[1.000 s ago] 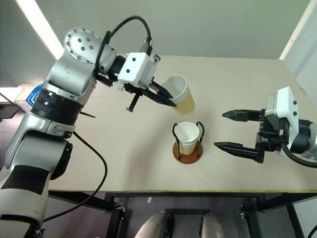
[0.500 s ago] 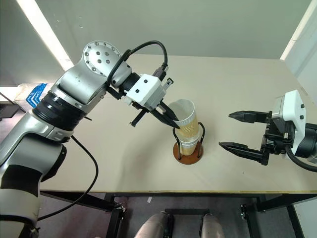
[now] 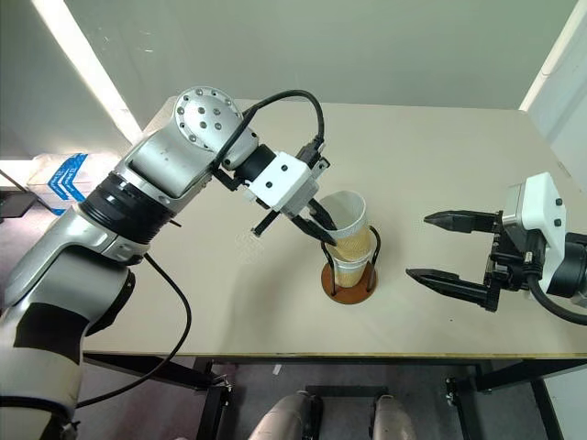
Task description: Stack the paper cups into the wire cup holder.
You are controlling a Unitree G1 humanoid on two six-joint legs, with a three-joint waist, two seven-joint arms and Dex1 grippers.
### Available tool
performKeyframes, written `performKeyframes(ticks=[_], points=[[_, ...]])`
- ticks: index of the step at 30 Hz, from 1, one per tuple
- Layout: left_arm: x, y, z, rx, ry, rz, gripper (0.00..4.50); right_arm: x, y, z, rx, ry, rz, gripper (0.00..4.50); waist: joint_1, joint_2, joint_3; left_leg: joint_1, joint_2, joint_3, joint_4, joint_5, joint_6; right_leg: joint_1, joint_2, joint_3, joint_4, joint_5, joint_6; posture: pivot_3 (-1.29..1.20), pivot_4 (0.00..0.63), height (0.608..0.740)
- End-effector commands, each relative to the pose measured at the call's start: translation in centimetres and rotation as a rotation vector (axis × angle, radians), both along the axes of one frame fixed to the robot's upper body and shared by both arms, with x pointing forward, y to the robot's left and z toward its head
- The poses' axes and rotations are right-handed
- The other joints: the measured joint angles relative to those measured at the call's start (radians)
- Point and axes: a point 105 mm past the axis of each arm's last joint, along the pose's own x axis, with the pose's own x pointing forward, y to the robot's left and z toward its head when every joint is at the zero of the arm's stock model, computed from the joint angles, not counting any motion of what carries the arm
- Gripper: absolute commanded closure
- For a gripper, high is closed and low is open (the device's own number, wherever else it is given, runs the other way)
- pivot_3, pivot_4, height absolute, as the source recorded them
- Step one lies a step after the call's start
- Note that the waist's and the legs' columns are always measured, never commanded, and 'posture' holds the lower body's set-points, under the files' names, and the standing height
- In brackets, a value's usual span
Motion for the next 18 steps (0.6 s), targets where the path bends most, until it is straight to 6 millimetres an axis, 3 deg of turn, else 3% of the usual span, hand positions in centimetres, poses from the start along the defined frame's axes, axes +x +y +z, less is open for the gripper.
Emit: performKeyframes(ticks=[1,9,15,18], points=[[-0.5,0.0,0.7,0.021,-0.021,-0.044,2.84,-0.5,-0.3,1.1,-0.015,-0.059,-0.007,0.22,0.0,0.0,0.0,0.0,0.0,0.0,0.0,0.0,0.0,0.0,0.0,0.0,0.0,0.0,0.0,0.0,0.15,0.74],[-0.1,-0.1,2.2,-0.049,-0.019,0.0,0.01,0.2,-0.7,1.3,-0.033,-0.056,-0.003,0.22,0.0,0.0,0.0,-0.001,0.0,0.0,0.0,0.0,0.0,0.001,0.0,0.0,-0.004,0.0,0.0,0.0,0.15,0.74],[1.1,0.1,3.7,-0.223,0.024,0.127,0.01,1.0,-0.9,1.2,-0.016,-0.03,-0.001,0.22,0.0,0.0,0.0,-0.001,0.0,0.0,0.0,0.0,0.0,0.002,0.0,0.0,-0.005,0.003,0.005,0.0,0.15,0.74],[2.2,1.3,4.0,-0.338,0.026,0.245,0.01,2.1,-1.8,0.3,-0.006,-0.002,-0.057,0.22,0.0,0.0,0.0,0.0,0.0,0.001,0.0,0.0,-0.001,0.002,0.0,0.0,-0.006,0.004,0.006,0.0,0.15,0.74]])
